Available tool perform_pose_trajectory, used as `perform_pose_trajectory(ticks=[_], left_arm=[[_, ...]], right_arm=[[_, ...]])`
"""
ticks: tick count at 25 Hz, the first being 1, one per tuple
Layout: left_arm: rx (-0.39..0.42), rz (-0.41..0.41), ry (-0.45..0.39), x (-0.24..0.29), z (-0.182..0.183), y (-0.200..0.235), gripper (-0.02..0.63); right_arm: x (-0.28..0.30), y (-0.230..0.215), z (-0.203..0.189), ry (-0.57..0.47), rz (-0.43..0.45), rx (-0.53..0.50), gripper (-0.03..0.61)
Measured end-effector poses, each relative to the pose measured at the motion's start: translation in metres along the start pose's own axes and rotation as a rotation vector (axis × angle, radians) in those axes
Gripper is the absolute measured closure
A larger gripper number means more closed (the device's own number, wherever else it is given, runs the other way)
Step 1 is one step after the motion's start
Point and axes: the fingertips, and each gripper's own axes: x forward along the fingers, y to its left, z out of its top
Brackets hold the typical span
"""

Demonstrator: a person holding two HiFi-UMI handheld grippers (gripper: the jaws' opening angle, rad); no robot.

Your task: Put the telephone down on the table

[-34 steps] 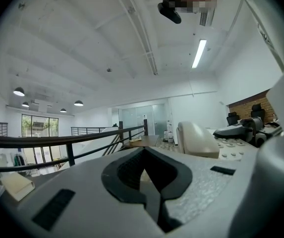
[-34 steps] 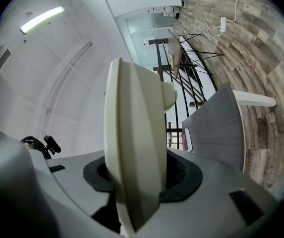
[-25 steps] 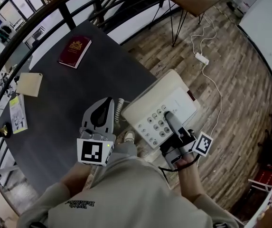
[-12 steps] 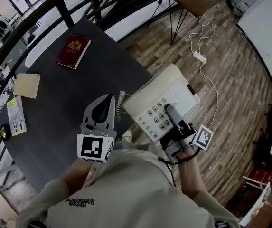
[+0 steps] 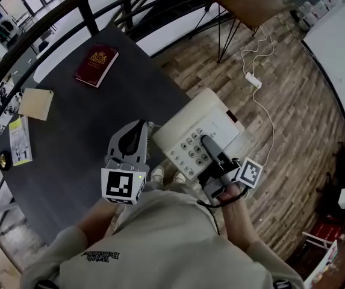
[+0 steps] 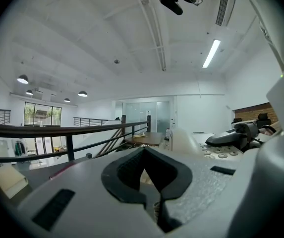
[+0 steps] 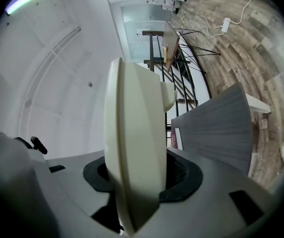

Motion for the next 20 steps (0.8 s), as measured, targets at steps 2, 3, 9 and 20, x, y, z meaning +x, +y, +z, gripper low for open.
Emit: perform_pose_trajectory(ticks=[2,3,9,20], left_arm=[[0.005,0.002,0.012,0.0,-0.004,-0.004,0.611],[0.011,0.0,0.014,0.001,-0.005,-0.007,0.611],[0.019,0.009,0.05,0.002,-0.021,-0.02,0.611],[0.066,0.081,0.107,0.056,-0.062,-0.002,0.611]], right_arm=[[-0.001,-0.01,-0.002,0.012,-0.017,0.02,0.382],[-0.002,-0.014,-0.002,0.016,-0.026,0.033,0.382],[-0.003,-0.041,-0.001,0.024,-0.086,0.088,0.382],[0.046,-0.099,0.031,0.053,-0.143,0.041,0.382]])
